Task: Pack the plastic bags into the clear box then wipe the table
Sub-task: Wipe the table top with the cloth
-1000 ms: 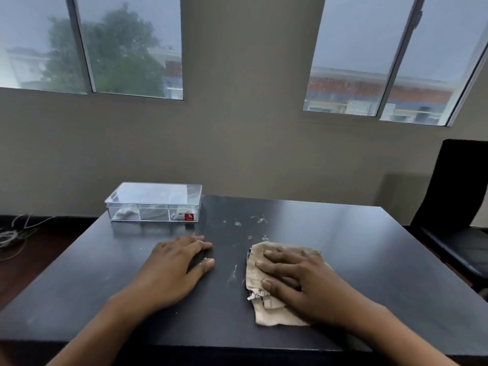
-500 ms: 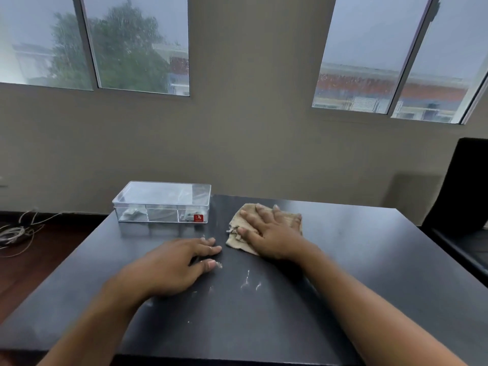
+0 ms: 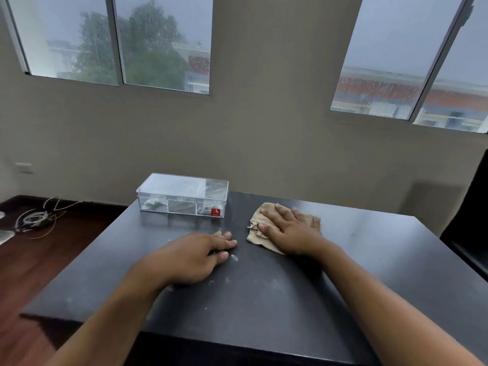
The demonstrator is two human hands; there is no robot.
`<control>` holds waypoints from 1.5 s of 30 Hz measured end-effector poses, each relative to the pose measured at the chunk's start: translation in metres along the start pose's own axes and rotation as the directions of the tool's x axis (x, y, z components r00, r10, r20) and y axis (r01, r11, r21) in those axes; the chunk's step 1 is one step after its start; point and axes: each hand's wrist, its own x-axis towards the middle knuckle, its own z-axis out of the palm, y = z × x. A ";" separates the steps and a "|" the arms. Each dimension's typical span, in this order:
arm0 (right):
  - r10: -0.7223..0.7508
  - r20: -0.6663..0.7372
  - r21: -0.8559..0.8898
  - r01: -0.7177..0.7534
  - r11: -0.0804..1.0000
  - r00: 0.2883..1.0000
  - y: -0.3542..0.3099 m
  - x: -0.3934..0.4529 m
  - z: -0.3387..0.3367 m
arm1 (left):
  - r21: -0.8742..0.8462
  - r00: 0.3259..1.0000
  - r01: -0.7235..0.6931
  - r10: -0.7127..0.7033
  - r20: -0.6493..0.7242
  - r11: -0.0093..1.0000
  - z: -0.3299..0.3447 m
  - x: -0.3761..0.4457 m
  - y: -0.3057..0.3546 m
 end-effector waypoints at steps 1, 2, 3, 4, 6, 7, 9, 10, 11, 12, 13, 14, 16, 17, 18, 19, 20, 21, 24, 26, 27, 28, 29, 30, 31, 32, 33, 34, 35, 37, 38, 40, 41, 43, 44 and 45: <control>0.009 0.001 0.010 -0.009 1.000 1.000 -0.008 0.005 0.002 | -0.001 1.000 0.000 0.000 -0.002 1.000 0.000 -0.001 0.000; 0.008 -0.002 0.016 -0.008 1.000 1.000 -0.015 0.007 0.004 | -0.003 1.000 -0.001 0.001 -0.005 1.000 0.000 -0.001 0.000; -0.003 -0.005 0.016 0.004 1.000 1.000 -0.022 0.005 0.006 | -0.005 1.000 -0.003 0.003 -0.007 1.000 0.000 -0.002 0.000; -0.028 -0.010 0.012 0.029 1.000 1.000 -0.029 0.000 0.008 | -0.008 1.000 -0.005 0.005 -0.006 1.000 0.000 -0.002 0.000; -0.103 -0.025 0.000 0.103 0.995 0.994 -0.036 -0.015 0.011 | -0.008 1.000 -0.009 0.009 -0.001 1.000 0.000 -0.002 0.000; -0.143 -0.034 -0.008 0.143 0.990 0.989 -0.037 -0.025 0.013 | -0.005 1.000 -0.012 0.012 -0.003 1.000 -0.001 -0.002 0.000; -0.206 -0.036 -0.027 0.205 0.978 0.978 -0.033 -0.045 0.015 | -0.018 1.000 -0.014 0.013 -0.011 1.000 -0.004 -0.002 0.000; -0.223 -0.029 -0.029 0.222 0.975 0.974 -0.028 -0.053 0.015 | -0.037 1.000 -0.009 0.008 -0.020 0.999 -0.006 -0.004 -0.001; -0.229 -0.018 -0.019 0.228 0.973 0.973 -0.023 -0.059 0.015 | -0.064 1.000 0.002 -0.004 -0.031 0.998 -0.008 -0.006 -0.003; -0.228 -0.007 -0.005 0.228 0.974 0.974 -0.018 -0.064 0.013 | -0.093 0.998 0.020 -0.025 -0.052 0.996 -0.011 -0.010 -0.005; -0.223 -0.002 0.004 0.223 0.975 0.975 -0.015 -0.066 0.012 | -0.114 0.995 0.039 -0.049 -0.085 0.993 -0.014 -0.015 -0.007; -0.214 -0.009 0.004 0.214 0.977 0.977 -0.014 -0.067 0.013 | -0.126 0.990 0.055 -0.070 -0.124 0.991 -0.016 -0.022 -0.010; -0.179 -0.040 -0.024 0.178 0.984 0.983 -0.022 -0.065 0.016 | -0.126 0.974 0.080 -0.104 -0.201 0.989 -0.020 -0.036 -0.018; -0.152 -0.051 -0.036 0.150 0.988 0.987 -0.031 -0.064 0.019 | -0.117 0.966 0.098 -0.123 -0.227 0.988 -0.021 -0.043 -0.023; -0.127 -0.055 -0.036 0.126 0.991 0.990 -0.041 -0.064 0.023 | -0.103 0.960 0.117 -0.139 -0.243 0.988 -0.021 -0.050 -0.028; -0.113 -0.052 -0.029 0.112 0.993 0.992 -0.052 -0.064 0.026 | -0.083 0.956 0.132 -0.149 -0.253 0.988 -0.021 -0.056 -0.033; -0.115 -0.047 -0.022 0.114 0.993 0.992 -0.063 -0.065 0.029 | -0.058 0.954 0.143 -0.154 -0.257 0.988 -0.022 -0.060 -0.038; -0.131 -0.043 -0.020 0.131 0.991 0.990 -0.073 -0.068 0.033 | -0.034 0.954 0.152 -0.155 -0.256 0.988 -0.022 -0.065 -0.043; -0.194 -0.042 -0.042 0.193 0.980 0.980 -0.087 -0.077 0.039 | -0.010 0.943 0.195 -0.190 -0.272 0.981 -0.025 -0.078 -0.059; -0.204 -0.036 -0.053 0.202 0.978 0.978 -0.087 -0.081 0.039 | -0.056 0.925 0.226 -0.232 -0.302 0.972 -0.030 -0.089 -0.074; -0.194 -0.033 -0.058 0.192 0.980 0.980 -0.088 -0.081 0.038 | -0.090 0.913 0.239 -0.256 -0.318 0.967 -0.031 -0.094 -0.081; -0.176 -0.028 -0.061 0.174 0.983 0.984 -0.092 -0.080 0.036 | -0.128 0.903 0.249 -0.278 -0.329 0.960 -0.030 -0.099 -0.088; -0.153 -0.028 -0.061 0.151 0.987 0.988 -0.098 -0.079 0.036 | -0.161 0.895 0.251 -0.293 -0.336 0.954 -0.028 -0.102 -0.092; -0.132 -0.037 -0.061 0.129 0.990 0.991 -0.108 -0.078 0.037 | -0.187 0.889 0.247 -0.299 -0.346 0.951 -0.026 -0.104 -0.093; -0.117 -0.047 -0.060 0.114 0.992 0.992 -0.121 -0.077 0.039 | -0.207 0.882 0.239 -0.302 -0.363 0.949 -0.023 -0.105 -0.092; -0.116 -0.050 -0.056 0.114 0.992 0.992 -0.136 -0.075 0.043 | -0.214 0.870 0.230 -0.299 -0.392 0.949 -0.019 -0.105 -0.091; -0.131 -0.046 -0.043 0.129 0.991 0.990 -0.150 -0.074 0.048 | -0.194 0.857 0.225 -0.289 -0.427 0.955 -0.015 -0.105 -0.090; -0.161 -0.039 -0.031 0.160 0.987 0.986 -0.164 -0.073 0.052 | -0.143 0.845 0.229 -0.270 -0.461 0.963 -0.012 -0.105 -0.089; -0.197 -0.036 -0.027 0.196 0.980 0.980 -0.174 -0.074 0.057 | -0.091 0.838 0.240 -0.253 -0.483 0.967 -0.010 -0.104 -0.088; -0.271 -0.039 -0.044 0.270 0.962 0.962 -0.182 -0.079 0.062 | -0.077 0.824 0.255 -0.258 -0.503 0.964 -0.009 -0.104 -0.090; -0.309 -0.034 -0.052 0.307 0.950 0.950 -0.179 -0.082 0.061 | -0.102 0.816 0.256 -0.271 -0.511 0.961 -0.008 -0.105 -0.090; -0.392 0.020 -0.059 0.393 0.918 0.920 -0.165 -0.086 0.056 | -0.159 0.791 0.251 -0.297 -0.535 0.955 -0.007 -0.106 -0.091; -0.425 0.053 -0.063 0.428 0.902 0.904 -0.157 -0.086 0.053 | -0.182 0.772 0.248 -0.308 -0.556 0.951 -0.006 -0.106 -0.092; -0.452 0.102 -0.068 0.459 0.886 0.886 -0.149 -0.082 0.047 | -0.233 0.733 0.251 -0.342 -0.588 0.939 -0.006 -0.106 -0.092; -0.447 0.105 -0.074 0.456 0.887 0.888 -0.150 -0.077 0.046 | -0.264 0.720 0.253 -0.364 -0.591 0.931 -0.007 -0.105 -0.092; -0.434 0.089 -0.087 0.441 0.893 0.897 -0.156 -0.072 0.048 | -0.295 0.712 0.251 -0.382 -0.590 0.922 -0.008 -0.104 -0.092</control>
